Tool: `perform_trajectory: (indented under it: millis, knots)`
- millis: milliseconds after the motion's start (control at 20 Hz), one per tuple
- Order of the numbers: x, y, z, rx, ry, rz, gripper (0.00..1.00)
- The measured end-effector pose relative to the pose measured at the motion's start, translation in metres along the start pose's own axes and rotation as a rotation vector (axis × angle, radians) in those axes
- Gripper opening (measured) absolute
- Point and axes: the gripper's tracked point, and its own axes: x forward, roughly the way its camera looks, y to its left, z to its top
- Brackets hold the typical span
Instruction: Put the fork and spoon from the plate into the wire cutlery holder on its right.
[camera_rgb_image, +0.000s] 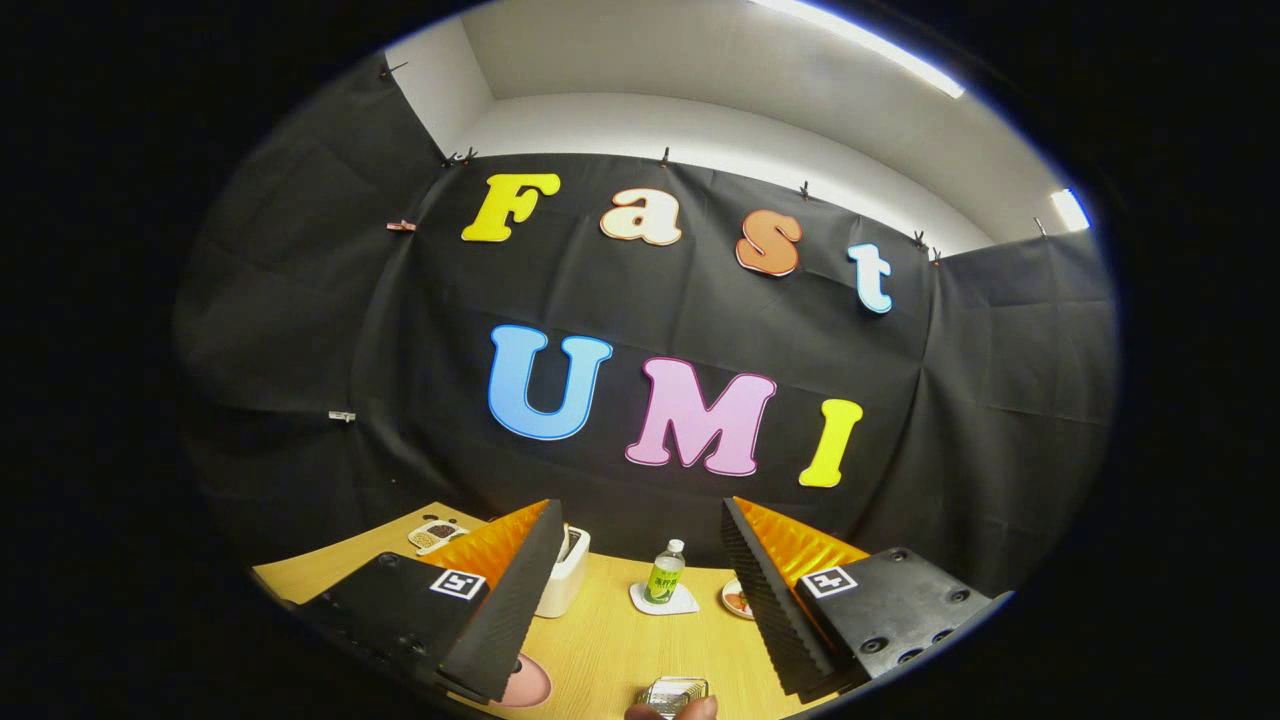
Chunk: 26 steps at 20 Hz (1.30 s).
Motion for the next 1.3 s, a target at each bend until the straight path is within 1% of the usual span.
perform_trajectory:
  millis: [300, 450, 600, 700, 850, 1050, 1300]
  knots:
    - [0.003, 0.013, -0.002, 0.027, 0.016, 0.029, 0.98]
    - [0.003, 0.029, -0.008, 0.026, 0.050, 0.073, 0.98]
    - [-0.001, 0.068, -0.038, 0.089, 0.190, 0.189, 0.98]
    - [-0.005, 0.086, -0.063, 0.097, 0.312, 0.254, 0.98]
    - [-0.012, 0.107, -0.109, 0.065, 0.475, 0.315, 0.98]
    - [-0.032, 0.136, -0.177, 0.079, 0.706, 0.393, 0.98]
    - [-0.049, 0.162, -0.252, 0.114, 0.917, 0.426, 0.96]
